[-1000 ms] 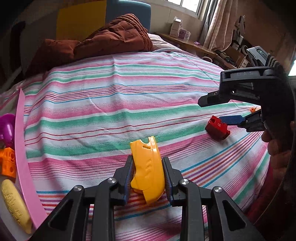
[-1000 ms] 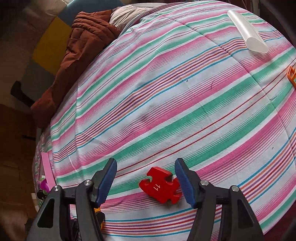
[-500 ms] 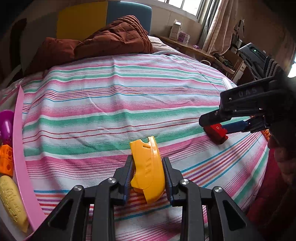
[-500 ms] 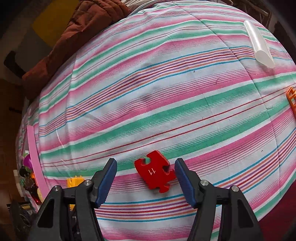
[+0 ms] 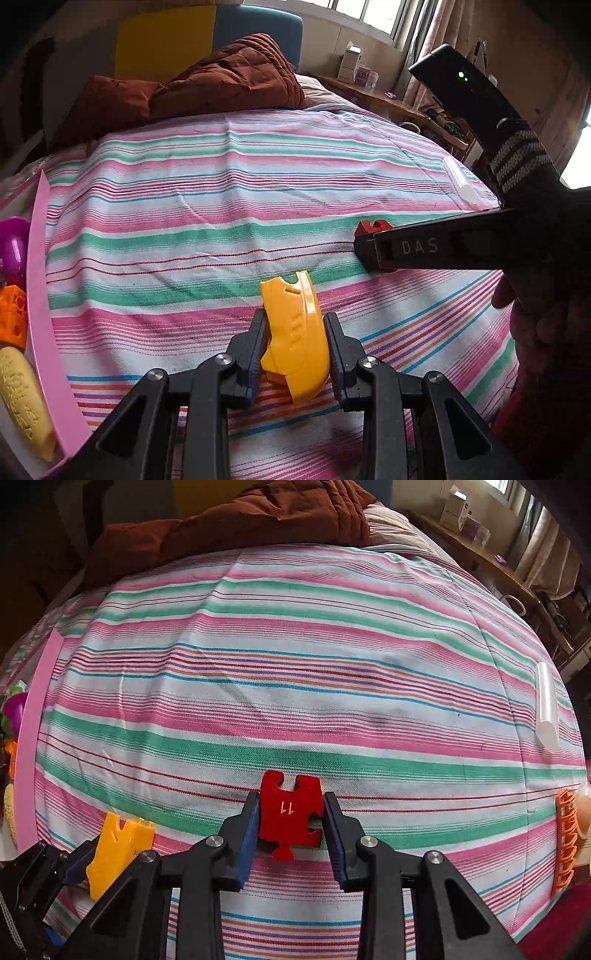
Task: Organize rigid objects
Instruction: 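Lift the orange boat piece with the left tool while the right tool holds the red puzzle piece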
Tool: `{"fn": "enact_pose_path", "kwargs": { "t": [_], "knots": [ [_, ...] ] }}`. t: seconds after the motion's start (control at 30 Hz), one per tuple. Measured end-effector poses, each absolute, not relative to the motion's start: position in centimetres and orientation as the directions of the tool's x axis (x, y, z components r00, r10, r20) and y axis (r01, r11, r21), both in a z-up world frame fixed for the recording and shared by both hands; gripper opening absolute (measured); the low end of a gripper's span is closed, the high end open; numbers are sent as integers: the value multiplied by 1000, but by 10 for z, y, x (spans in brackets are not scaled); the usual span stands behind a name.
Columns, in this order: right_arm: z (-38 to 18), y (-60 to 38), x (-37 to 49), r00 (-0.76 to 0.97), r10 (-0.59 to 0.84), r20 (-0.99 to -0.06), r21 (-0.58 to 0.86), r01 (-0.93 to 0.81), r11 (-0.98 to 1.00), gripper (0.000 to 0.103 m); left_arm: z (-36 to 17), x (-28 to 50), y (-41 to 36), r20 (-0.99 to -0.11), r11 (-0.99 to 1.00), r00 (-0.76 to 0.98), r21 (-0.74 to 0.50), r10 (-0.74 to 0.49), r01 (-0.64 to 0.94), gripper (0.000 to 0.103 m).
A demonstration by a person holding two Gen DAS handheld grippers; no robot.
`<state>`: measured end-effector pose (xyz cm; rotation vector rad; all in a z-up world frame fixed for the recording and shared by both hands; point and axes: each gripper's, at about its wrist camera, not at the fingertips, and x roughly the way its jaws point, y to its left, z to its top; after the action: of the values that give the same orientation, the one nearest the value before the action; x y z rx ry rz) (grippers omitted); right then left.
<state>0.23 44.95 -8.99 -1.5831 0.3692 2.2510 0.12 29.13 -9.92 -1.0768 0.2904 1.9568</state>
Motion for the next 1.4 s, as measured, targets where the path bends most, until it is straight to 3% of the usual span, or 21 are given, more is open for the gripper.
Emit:
{"fn": "enact_pose_path", "kwargs": {
  "t": [0.1, 0.53, 1.4],
  "knots": [
    [-93, 454, 10, -327, 115, -938, 47, -447, -893, 35, -100, 3, 292, -775, -607, -273, -172, 569, -776, 31],
    [-98, 450, -5, -319, 163, -934, -17, -415, -910, 33, -99, 8, 293, -767, -608, -310, -128, 562, -783, 30],
    [-101, 439, -7, -328, 221, -918, -87, -377, -922, 32, -62, 14, 259, -757, -646, -326, -161, 566, -746, 30]
  ]
}}
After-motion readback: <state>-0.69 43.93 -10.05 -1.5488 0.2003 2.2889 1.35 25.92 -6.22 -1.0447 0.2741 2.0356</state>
